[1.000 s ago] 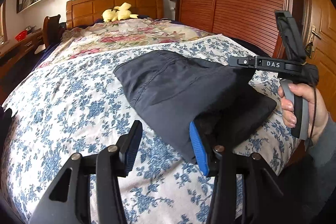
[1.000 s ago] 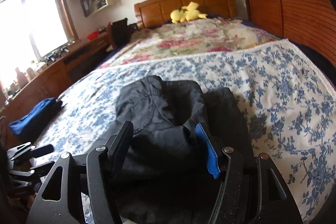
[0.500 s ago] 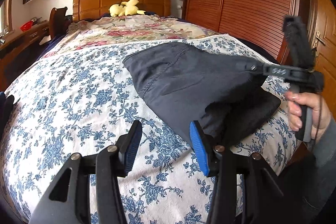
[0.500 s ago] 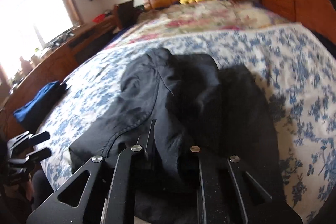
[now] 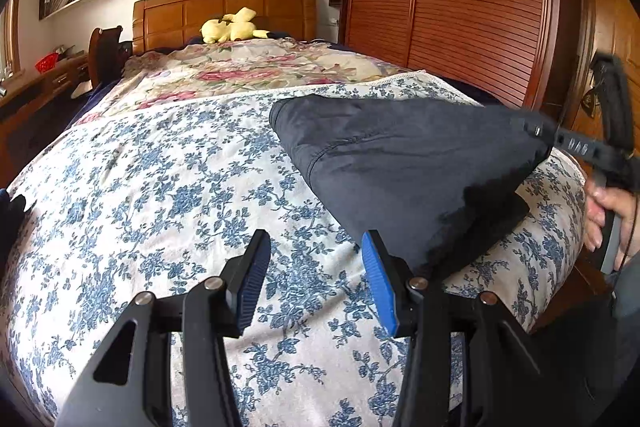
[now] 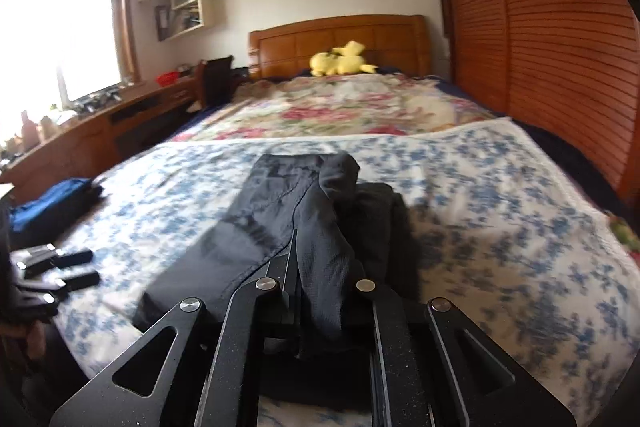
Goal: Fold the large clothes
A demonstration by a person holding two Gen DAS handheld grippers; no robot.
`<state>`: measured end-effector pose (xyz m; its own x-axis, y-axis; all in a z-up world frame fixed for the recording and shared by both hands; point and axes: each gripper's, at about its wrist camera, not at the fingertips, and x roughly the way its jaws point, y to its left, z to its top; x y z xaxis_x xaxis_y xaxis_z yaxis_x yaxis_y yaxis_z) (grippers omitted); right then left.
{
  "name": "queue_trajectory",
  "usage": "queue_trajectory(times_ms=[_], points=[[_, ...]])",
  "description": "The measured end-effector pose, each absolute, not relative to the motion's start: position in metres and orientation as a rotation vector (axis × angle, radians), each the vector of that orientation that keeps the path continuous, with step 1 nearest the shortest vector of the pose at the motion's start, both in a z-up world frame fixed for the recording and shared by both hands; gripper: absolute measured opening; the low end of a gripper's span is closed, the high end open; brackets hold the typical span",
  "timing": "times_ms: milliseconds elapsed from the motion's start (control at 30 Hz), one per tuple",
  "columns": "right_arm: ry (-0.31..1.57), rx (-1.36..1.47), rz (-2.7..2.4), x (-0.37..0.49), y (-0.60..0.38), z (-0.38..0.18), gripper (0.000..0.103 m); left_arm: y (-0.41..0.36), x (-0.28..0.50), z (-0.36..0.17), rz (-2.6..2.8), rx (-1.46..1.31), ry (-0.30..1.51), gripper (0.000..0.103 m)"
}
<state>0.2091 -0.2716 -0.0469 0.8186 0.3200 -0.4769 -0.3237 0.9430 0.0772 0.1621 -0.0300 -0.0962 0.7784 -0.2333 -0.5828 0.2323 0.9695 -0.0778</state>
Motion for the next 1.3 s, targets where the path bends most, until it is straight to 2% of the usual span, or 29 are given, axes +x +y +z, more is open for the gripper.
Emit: queue_trajectory(times_ms=[167,233,300,367,633,767,1067,1300], points=[[0.63,-0.059,0.287,0.222,-0.287,-0.082,0.01,-0.036,0.162,-0.093,-0.26,-0.004,0.619,0.046],[0.658,-0.071,0.275,0.226,-0.29,-0.09,0.02,-0.038,0.161,-0.092,-0.264,-0.004,0.617,0.046],[0.651,-0.074,0.228,0.225,-0.293,-0.088,0.047,-0.041,0.161,-0.091,-0.267,0.001,0.615,0.046],[0.628,-0.069,0.211,0.222,-0.3,-0.084,0.056,-0.044,0.16,-0.091,-0.27,0.008,0.616,0.046],[0.532,-0.089,0.341,0.207,-0.277,-0.063,0.057,-0.052,0.157,-0.089,-0.281,0.024,0.608,0.046],[0.566,-0.102,0.462,0.212,-0.243,-0.07,0.051,-0.052,0.157,-0.089,-0.273,0.023,0.604,0.046],[0.601,-0.11,0.621,0.211,-0.195,-0.083,0.051,-0.049,0.158,-0.092,-0.27,0.025,0.612,0.046],[0.754,-0.18,0.566,0.22,-0.189,-0.121,0.051,-0.042,0.159,-0.091,-0.282,0.007,0.599,0.046]])
